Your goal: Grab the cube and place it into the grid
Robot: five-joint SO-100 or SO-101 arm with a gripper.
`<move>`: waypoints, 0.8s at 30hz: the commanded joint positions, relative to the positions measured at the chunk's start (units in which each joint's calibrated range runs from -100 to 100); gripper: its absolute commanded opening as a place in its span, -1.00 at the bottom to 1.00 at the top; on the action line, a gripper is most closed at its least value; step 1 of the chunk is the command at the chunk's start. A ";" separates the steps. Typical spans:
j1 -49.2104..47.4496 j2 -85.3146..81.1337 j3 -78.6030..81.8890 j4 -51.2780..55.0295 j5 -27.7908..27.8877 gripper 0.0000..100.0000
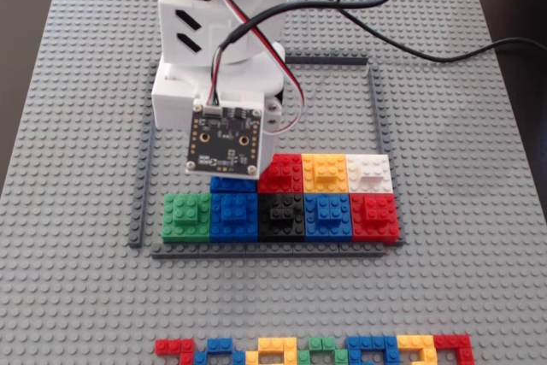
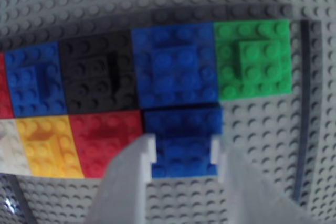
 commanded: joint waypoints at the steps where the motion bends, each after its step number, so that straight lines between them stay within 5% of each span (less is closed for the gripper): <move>1: 0.08 -6.90 -4.04 0.02 -0.73 -0.72; 14: -1.54 -15.75 -6.40 2.37 -2.15 -0.69; 24: -5.23 -36.30 -0.78 4.76 -3.17 -1.00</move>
